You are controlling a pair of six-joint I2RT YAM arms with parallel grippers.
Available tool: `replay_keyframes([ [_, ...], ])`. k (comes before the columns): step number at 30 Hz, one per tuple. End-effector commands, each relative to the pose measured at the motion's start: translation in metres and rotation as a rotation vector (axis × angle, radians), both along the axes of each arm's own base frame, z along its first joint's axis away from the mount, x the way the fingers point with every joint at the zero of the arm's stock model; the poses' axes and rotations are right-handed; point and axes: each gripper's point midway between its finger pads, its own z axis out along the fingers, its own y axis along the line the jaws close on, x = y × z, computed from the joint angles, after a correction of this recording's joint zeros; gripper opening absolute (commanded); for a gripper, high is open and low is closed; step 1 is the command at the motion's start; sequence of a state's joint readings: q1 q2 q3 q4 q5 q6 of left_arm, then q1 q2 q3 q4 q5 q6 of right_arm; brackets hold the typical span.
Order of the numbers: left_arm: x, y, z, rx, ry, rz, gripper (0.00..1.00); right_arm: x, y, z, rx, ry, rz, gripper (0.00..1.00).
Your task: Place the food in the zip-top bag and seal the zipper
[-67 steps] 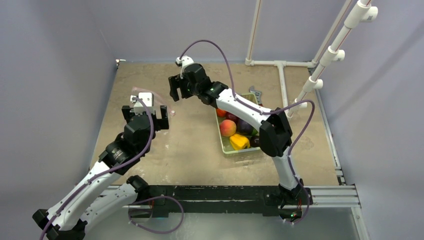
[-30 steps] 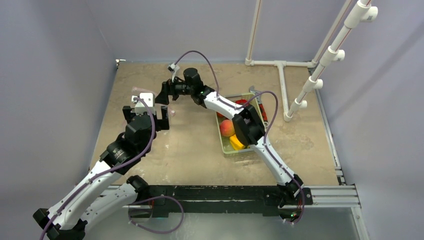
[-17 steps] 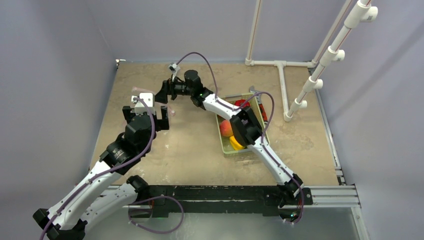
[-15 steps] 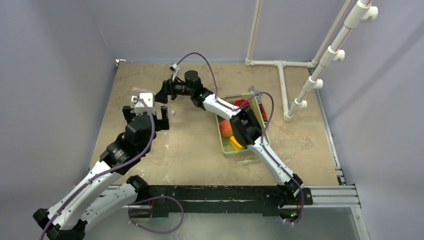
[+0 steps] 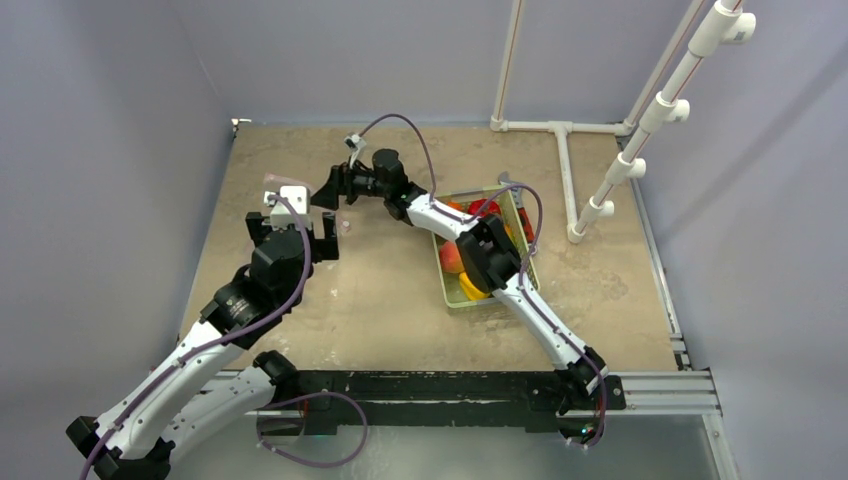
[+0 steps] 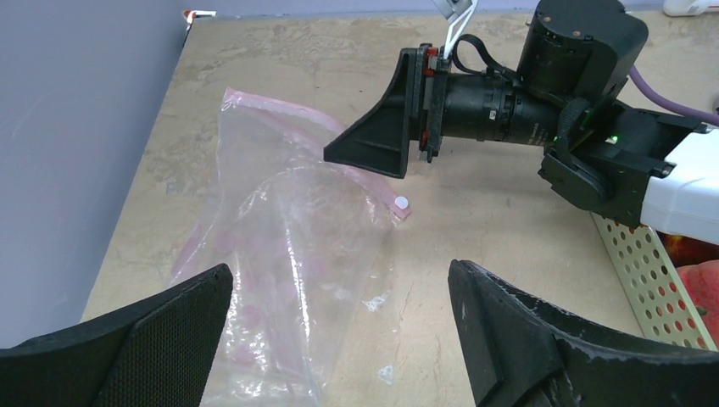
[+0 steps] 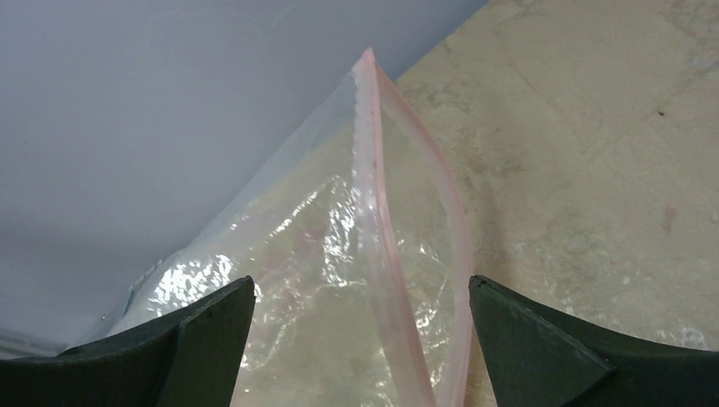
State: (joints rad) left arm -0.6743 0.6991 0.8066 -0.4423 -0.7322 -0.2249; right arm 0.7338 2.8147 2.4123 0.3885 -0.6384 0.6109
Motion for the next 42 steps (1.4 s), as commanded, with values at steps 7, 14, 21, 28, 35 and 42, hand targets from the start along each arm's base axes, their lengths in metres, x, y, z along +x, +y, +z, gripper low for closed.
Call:
replay_keyframes([
  [7,0.003,-0.001,0.003,-0.005,-0.012,-0.001,0.98,-0.016,0.003,0.017,0.071,-0.061,0.103,0.98],
  [14,0.004,-0.003,0.001,-0.002,-0.006,-0.006,0.98,-0.041,0.004,0.016,0.073,-0.092,0.22,0.92],
  [21,0.003,-0.003,0.001,-0.002,-0.006,-0.007,0.98,-0.058,0.001,0.01,0.068,-0.086,0.284,0.68],
  [28,0.003,-0.003,0.002,-0.005,-0.007,-0.008,0.98,-0.07,-0.007,0.026,0.079,-0.109,0.306,0.23],
  [35,0.002,-0.003,0.003,-0.011,-0.011,-0.009,0.98,-0.076,-0.02,0.053,0.075,-0.167,0.264,0.0],
  [42,0.001,0.0,0.006,-0.017,-0.017,0.001,0.97,-0.085,-0.031,0.097,0.091,-0.234,0.19,0.0],
])
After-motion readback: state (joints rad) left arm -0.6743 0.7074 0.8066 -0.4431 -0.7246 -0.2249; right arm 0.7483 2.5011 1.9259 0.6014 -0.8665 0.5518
